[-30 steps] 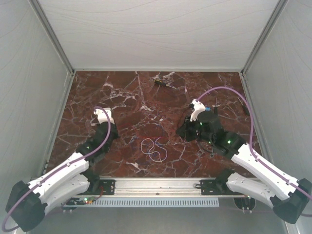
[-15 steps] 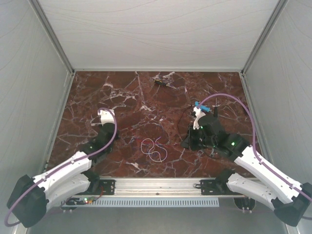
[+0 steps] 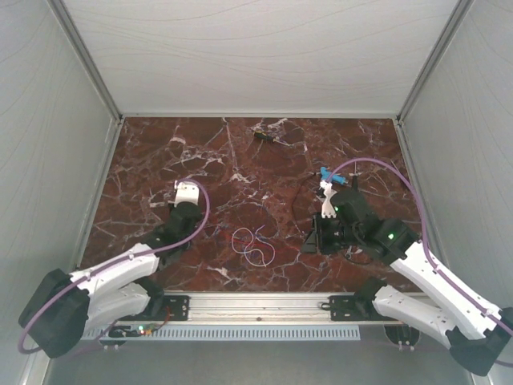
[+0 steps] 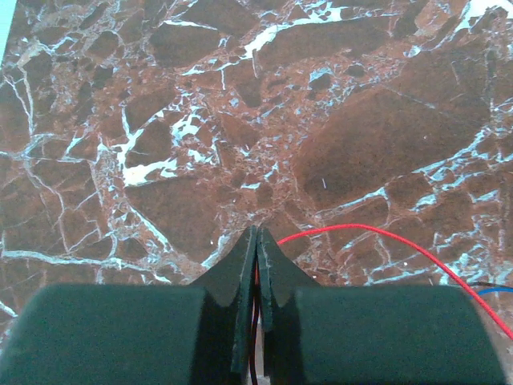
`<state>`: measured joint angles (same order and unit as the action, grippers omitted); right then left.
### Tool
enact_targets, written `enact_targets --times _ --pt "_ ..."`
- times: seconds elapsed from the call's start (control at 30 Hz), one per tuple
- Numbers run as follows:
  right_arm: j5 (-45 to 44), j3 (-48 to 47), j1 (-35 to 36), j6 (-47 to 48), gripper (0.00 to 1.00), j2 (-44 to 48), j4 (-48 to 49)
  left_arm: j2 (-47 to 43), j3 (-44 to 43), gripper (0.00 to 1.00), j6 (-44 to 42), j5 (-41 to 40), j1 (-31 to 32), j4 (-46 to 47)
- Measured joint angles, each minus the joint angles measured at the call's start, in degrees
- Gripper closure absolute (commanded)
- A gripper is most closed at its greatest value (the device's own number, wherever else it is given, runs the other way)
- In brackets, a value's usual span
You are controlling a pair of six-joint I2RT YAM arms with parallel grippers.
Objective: Zip-tie the wires
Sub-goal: Straighten the cable at the center of the board.
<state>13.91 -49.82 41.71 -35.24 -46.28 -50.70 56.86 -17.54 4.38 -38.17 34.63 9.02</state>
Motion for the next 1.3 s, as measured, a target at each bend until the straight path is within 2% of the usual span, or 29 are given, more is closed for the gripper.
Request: enact_targets --times 0.23,0.6,0.93,1.13,1.23,1.3 --pt "1.95 1.99 -1.92 -0.04 1.0 -1.64 0.52 5.03 -0.17 1.0 -2.49 -1.44 0.0 2.67" --pt "1.49 7.98 -4.48 -0.5 0.98 -6.78 5.42 12.0 -2.99 0.94 -2.78 4.44 0.0 1.07" --pt "1.16 8.07 -6.36 0.09 0.61 -8.09 8.13 18.43 -5.55 0.68 -3.13 7.06 0.0 -0.04" --pt "0.44 8.04 -7.8 0.59 0.31 -10.21 9.05 23.1 -8.35 0.45 -2.54 7.54 0.02 -1.84" --pt "-0.52 7.89 -8.63 0.76 0.29 -10.75 9.2 23.56 -9.62 0.35 -2.23 7.5 0.0 -3.04" --pt "-1.18 7.65 -9.09 0.9 0.29 -10.91 9.35 23.52 -10.1 0.23 -2.1 7.37 0.02 -3.54"
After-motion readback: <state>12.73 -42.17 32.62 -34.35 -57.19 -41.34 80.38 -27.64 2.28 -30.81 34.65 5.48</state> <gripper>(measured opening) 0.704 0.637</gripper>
